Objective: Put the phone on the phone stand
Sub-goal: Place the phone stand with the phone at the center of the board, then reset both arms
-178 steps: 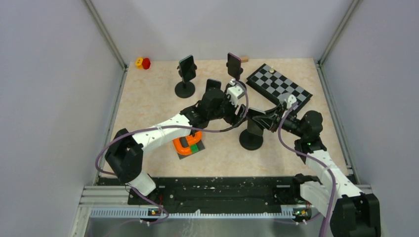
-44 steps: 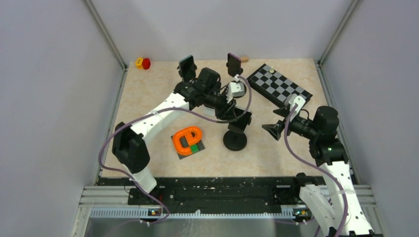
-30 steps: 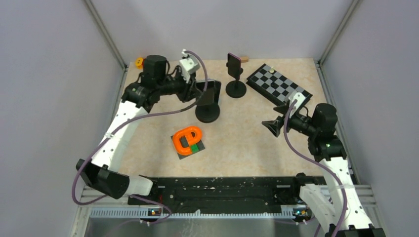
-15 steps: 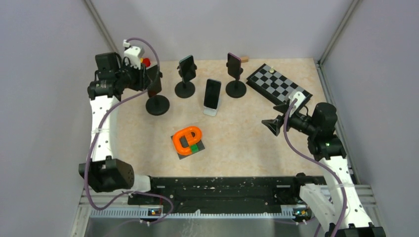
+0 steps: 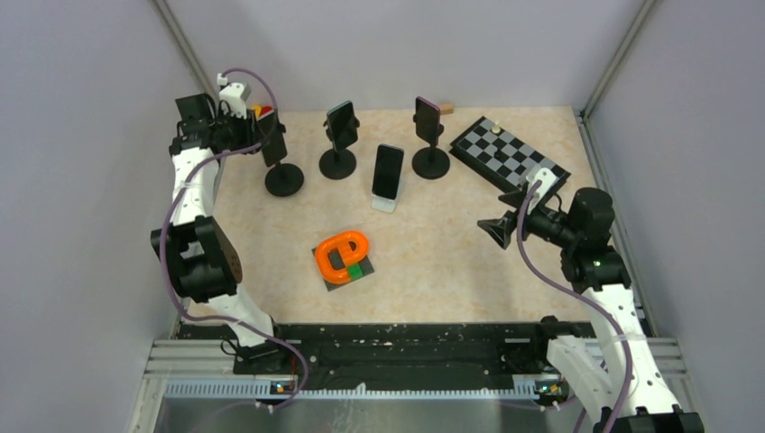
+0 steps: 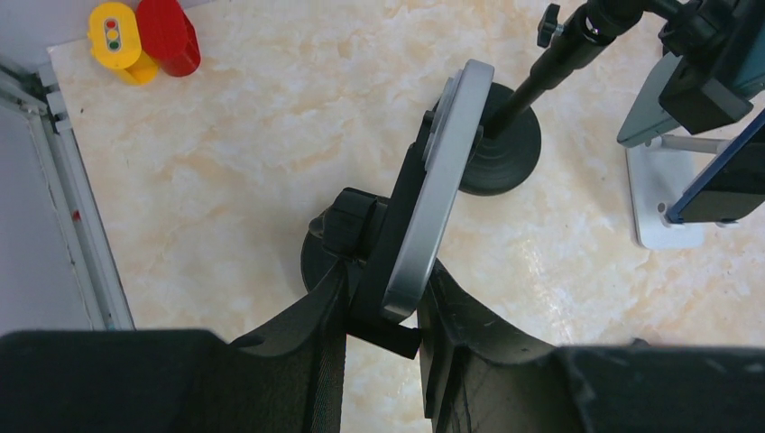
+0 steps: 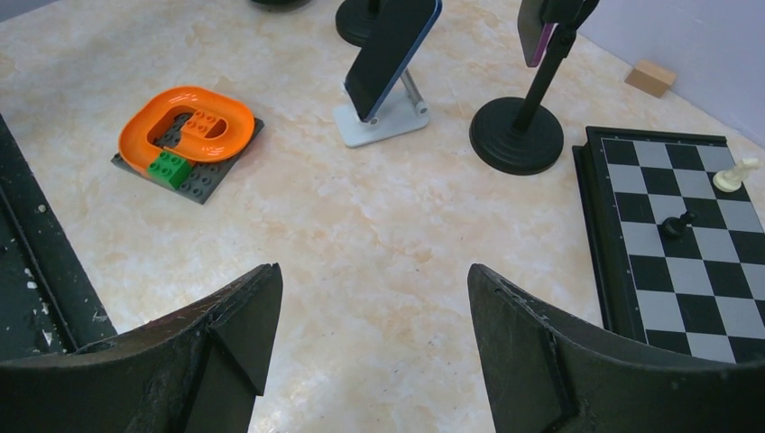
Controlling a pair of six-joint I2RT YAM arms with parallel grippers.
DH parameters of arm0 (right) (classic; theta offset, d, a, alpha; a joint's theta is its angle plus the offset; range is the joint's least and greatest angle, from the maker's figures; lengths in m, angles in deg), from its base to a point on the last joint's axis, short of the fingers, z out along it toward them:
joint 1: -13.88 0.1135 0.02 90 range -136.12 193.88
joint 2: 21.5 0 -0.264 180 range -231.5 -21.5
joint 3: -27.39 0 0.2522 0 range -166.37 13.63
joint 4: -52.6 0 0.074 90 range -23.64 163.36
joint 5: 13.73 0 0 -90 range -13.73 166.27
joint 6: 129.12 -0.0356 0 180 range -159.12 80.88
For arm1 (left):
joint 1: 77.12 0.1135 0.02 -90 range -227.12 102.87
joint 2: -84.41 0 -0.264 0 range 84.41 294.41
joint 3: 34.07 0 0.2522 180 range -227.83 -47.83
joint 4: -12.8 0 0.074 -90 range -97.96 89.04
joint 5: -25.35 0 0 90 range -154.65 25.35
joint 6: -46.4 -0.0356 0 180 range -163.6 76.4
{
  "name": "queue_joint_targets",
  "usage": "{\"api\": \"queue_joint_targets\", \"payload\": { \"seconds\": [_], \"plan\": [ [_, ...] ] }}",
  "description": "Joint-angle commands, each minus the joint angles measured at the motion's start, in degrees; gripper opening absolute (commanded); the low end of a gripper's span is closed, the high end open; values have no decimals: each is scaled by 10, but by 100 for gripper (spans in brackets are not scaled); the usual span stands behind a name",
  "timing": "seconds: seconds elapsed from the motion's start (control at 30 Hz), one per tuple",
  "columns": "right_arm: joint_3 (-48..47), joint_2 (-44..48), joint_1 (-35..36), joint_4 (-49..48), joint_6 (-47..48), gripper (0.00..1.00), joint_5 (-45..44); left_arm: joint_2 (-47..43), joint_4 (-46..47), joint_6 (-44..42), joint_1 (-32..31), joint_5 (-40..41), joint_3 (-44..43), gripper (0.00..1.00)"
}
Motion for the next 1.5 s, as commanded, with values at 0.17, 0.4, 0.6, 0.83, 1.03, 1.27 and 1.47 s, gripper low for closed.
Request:
{"api": "queue_joint_targets", "payload": {
  "seconds": [0.17,0.4,0.6,0.83,1.03,1.27,1.47],
  "plan": [
    [7,3,-6,-16,6,76,1,18,159,16,1,-51,-46,0],
    [11,4,-6,-19,5,77,2,40,142,-16,0,-56,-34,9],
    [16,8,-6,-21,3,77,1,51,111,-41,1,-54,-33,38],
    [21,9,-7,-22,2,77,0,10,101,-62,1,5,-23,99],
    [24,11,-7,-30,-9,79,-11,-69,87,-66,2,72,7,99],
    [24,8,-13,-49,-50,91,-93,-157,33,-44,3,165,53,99],
    [10,-6,-20,-49,-87,92,-168,-260,37,45,8,157,168,99]
  ]
}}
